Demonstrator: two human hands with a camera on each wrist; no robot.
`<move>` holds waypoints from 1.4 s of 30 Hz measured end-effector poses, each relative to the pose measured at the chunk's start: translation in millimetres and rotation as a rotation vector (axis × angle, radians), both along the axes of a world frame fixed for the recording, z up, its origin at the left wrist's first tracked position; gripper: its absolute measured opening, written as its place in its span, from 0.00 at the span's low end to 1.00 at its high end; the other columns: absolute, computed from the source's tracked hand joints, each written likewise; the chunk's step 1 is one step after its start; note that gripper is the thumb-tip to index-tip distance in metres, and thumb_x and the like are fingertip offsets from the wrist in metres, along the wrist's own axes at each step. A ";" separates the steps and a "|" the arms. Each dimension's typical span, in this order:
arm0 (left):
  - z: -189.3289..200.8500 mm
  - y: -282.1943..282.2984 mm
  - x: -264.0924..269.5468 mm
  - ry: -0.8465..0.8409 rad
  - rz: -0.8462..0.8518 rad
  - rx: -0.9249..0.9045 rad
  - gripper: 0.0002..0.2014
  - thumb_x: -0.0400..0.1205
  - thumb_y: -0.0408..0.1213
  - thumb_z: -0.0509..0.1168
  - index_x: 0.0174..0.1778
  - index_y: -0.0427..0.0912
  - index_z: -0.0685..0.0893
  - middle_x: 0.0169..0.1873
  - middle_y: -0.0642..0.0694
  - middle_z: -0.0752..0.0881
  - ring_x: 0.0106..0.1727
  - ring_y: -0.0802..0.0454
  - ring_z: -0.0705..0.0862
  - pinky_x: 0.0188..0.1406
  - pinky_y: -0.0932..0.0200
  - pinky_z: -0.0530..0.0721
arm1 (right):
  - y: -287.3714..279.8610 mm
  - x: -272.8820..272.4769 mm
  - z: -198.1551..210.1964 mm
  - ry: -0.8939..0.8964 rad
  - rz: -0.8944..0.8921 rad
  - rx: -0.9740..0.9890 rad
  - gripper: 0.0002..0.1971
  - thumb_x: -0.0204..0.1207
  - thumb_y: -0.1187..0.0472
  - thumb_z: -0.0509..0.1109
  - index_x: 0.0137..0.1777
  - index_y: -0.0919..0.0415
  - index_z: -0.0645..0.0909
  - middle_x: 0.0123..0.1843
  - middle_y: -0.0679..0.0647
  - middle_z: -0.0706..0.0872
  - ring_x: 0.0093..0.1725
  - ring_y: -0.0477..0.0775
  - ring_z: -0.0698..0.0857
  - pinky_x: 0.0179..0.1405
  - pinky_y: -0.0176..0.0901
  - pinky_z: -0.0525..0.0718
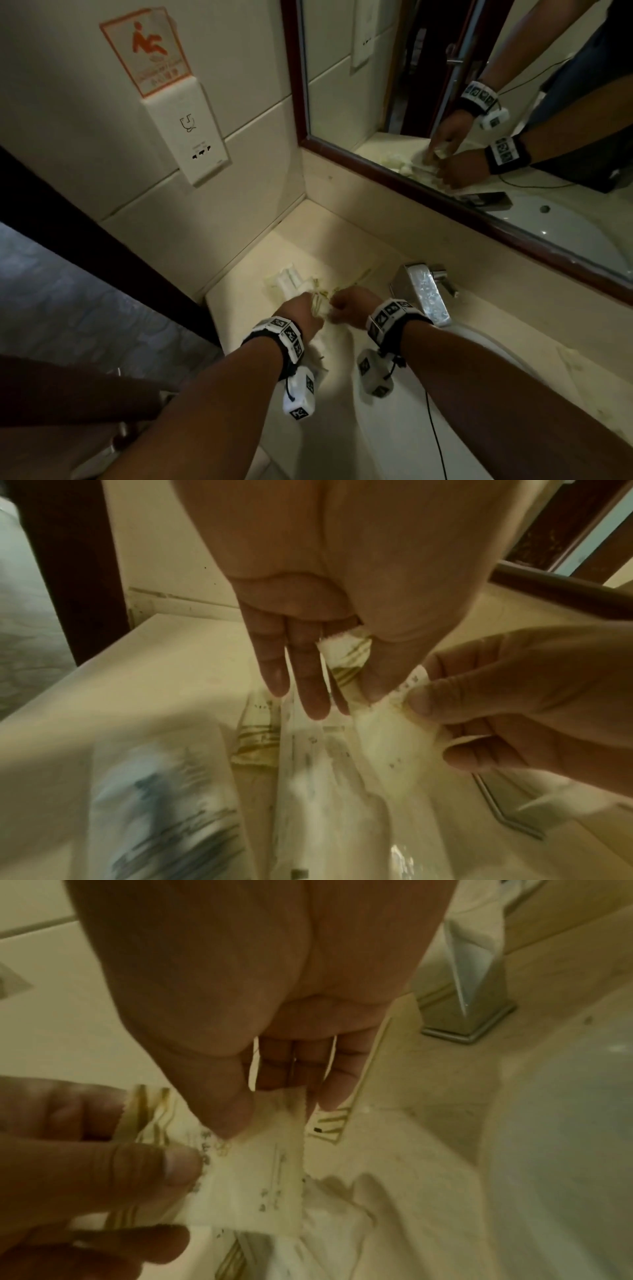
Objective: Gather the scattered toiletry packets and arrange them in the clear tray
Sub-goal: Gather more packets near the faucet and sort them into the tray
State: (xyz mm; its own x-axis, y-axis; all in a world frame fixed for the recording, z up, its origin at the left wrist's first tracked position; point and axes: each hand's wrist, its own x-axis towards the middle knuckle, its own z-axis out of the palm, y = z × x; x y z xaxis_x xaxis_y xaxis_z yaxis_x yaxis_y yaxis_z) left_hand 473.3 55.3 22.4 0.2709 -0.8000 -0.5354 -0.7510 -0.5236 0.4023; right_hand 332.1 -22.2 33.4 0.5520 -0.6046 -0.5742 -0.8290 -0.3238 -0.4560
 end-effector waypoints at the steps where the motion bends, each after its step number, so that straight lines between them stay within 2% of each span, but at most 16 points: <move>1: 1.8 -2.6 3.0 -0.017 0.009 0.003 0.26 0.81 0.46 0.67 0.76 0.52 0.73 0.69 0.46 0.82 0.67 0.44 0.82 0.62 0.60 0.78 | -4.9 3.7 2.8 -0.017 0.002 -0.002 0.15 0.78 0.57 0.74 0.31 0.54 0.76 0.36 0.51 0.79 0.43 0.54 0.80 0.45 0.47 0.78; 3: 3.4 -6.9 10.4 -0.033 0.049 0.010 0.18 0.79 0.48 0.64 0.66 0.55 0.80 0.63 0.48 0.86 0.60 0.45 0.85 0.54 0.61 0.77 | -15.3 11.4 6.7 -0.051 -0.010 0.000 0.06 0.78 0.62 0.73 0.40 0.51 0.85 0.46 0.52 0.84 0.50 0.53 0.83 0.53 0.45 0.80; 4: 3.2 -8.1 14.6 -0.038 0.074 0.009 0.13 0.79 0.48 0.63 0.59 0.55 0.82 0.59 0.47 0.87 0.56 0.45 0.86 0.51 0.61 0.77 | -21.1 15.5 7.0 -0.073 -0.022 -0.016 0.08 0.78 0.64 0.71 0.52 0.52 0.88 0.55 0.52 0.86 0.58 0.53 0.84 0.59 0.44 0.80; 5: 3.4 -8.6 18.1 -0.052 0.098 0.017 0.10 0.79 0.47 0.62 0.54 0.54 0.82 0.56 0.46 0.87 0.54 0.45 0.86 0.50 0.60 0.77 | -27.3 20.4 5.6 -0.069 -0.025 -0.038 0.15 0.78 0.65 0.70 0.63 0.54 0.87 0.63 0.52 0.85 0.64 0.54 0.83 0.65 0.44 0.79; 7: 2.8 -7.7 24.2 -0.090 0.128 0.039 0.06 0.80 0.46 0.61 0.50 0.52 0.80 0.56 0.45 0.86 0.54 0.44 0.85 0.49 0.59 0.77 | -37.7 30.3 2.2 -0.018 -0.036 -0.078 0.21 0.79 0.62 0.69 0.72 0.53 0.81 0.72 0.51 0.81 0.71 0.54 0.80 0.70 0.44 0.76; 13: -1.5 -8.0 40.9 -0.114 0.204 0.080 0.19 0.80 0.45 0.58 0.66 0.49 0.76 0.66 0.44 0.82 0.63 0.42 0.83 0.57 0.55 0.81 | -53.6 58.7 -12.4 0.021 -0.017 -0.095 0.26 0.79 0.55 0.69 0.78 0.49 0.75 0.78 0.53 0.75 0.72 0.59 0.80 0.69 0.50 0.81; 16: -1.6 -8.6 45.0 -0.117 0.274 0.090 0.20 0.81 0.46 0.57 0.69 0.48 0.76 0.68 0.43 0.81 0.66 0.41 0.82 0.62 0.52 0.81 | -52.7 67.2 -24.4 0.048 0.071 -0.127 0.32 0.76 0.50 0.72 0.81 0.52 0.71 0.79 0.56 0.75 0.74 0.61 0.78 0.71 0.52 0.80; 23: -8.1 -6.0 51.1 -0.124 0.278 0.120 0.21 0.82 0.48 0.59 0.71 0.49 0.77 0.70 0.44 0.80 0.67 0.42 0.81 0.62 0.55 0.80 | -46.8 66.9 -47.8 0.076 0.147 -0.225 0.34 0.73 0.40 0.74 0.78 0.48 0.72 0.74 0.54 0.77 0.74 0.62 0.74 0.69 0.55 0.78; 27: -8.9 -8.7 50.7 -0.140 0.271 0.138 0.19 0.82 0.49 0.61 0.67 0.46 0.80 0.68 0.43 0.82 0.64 0.42 0.83 0.53 0.58 0.79 | -55.1 61.0 -46.3 -0.008 0.065 -0.191 0.29 0.69 0.45 0.80 0.69 0.54 0.81 0.66 0.55 0.84 0.64 0.59 0.83 0.59 0.45 0.82; 29: -7.9 -10.7 48.2 -0.140 0.261 0.135 0.19 0.82 0.48 0.62 0.65 0.45 0.80 0.66 0.43 0.82 0.63 0.42 0.83 0.50 0.59 0.78 | -63.0 58.7 -41.4 -0.031 0.012 -0.133 0.25 0.71 0.49 0.78 0.67 0.57 0.82 0.66 0.57 0.85 0.62 0.59 0.85 0.55 0.42 0.81; 30: -6.9 -11.9 46.6 -0.138 0.257 0.129 0.18 0.82 0.48 0.62 0.65 0.45 0.81 0.66 0.43 0.83 0.63 0.42 0.84 0.49 0.59 0.78 | -67.4 56.7 -38.2 -0.030 -0.023 -0.112 0.25 0.71 0.47 0.77 0.65 0.58 0.83 0.64 0.57 0.86 0.59 0.58 0.85 0.54 0.43 0.82; 33: -6.1 -15.3 41.0 -0.126 0.232 0.113 0.16 0.81 0.45 0.63 0.63 0.45 0.81 0.64 0.43 0.84 0.61 0.41 0.84 0.48 0.60 0.76 | -75.4 47.1 -23.9 -0.048 -0.159 -0.038 0.38 0.56 0.28 0.75 0.53 0.61 0.84 0.48 0.55 0.86 0.46 0.57 0.85 0.46 0.45 0.83; 35: -5.9 -17.5 37.2 -0.120 0.220 0.099 0.16 0.81 0.46 0.62 0.62 0.45 0.81 0.63 0.42 0.84 0.61 0.41 0.84 0.49 0.59 0.77 | -76.9 37.3 -18.4 -0.099 -0.247 -0.030 0.40 0.49 0.27 0.70 0.50 0.61 0.82 0.50 0.56 0.86 0.47 0.58 0.84 0.46 0.44 0.80; 37: -5.2 -18.9 33.0 -0.119 0.215 0.071 0.16 0.82 0.46 0.62 0.63 0.45 0.81 0.65 0.42 0.84 0.63 0.41 0.84 0.53 0.58 0.78 | -78.0 28.7 -17.8 -0.141 -0.306 -0.014 0.30 0.60 0.34 0.73 0.49 0.60 0.81 0.51 0.57 0.86 0.49 0.59 0.84 0.47 0.44 0.79; 39: -3.3 -19.5 29.3 -0.110 0.214 0.043 0.16 0.82 0.45 0.61 0.64 0.45 0.80 0.65 0.42 0.83 0.64 0.42 0.83 0.57 0.58 0.78 | -78.9 22.6 -21.4 -0.172 -0.342 -0.001 0.16 0.71 0.43 0.74 0.43 0.57 0.80 0.46 0.56 0.86 0.46 0.58 0.85 0.44 0.45 0.81; 42: 0.9 -20.0 26.2 -0.090 0.222 0.008 0.14 0.82 0.43 0.60 0.62 0.46 0.80 0.63 0.42 0.84 0.62 0.43 0.84 0.51 0.61 0.75 | -78.4 16.4 -28.2 -0.239 -0.388 0.055 0.13 0.76 0.48 0.73 0.37 0.55 0.81 0.38 0.54 0.89 0.38 0.55 0.86 0.41 0.45 0.83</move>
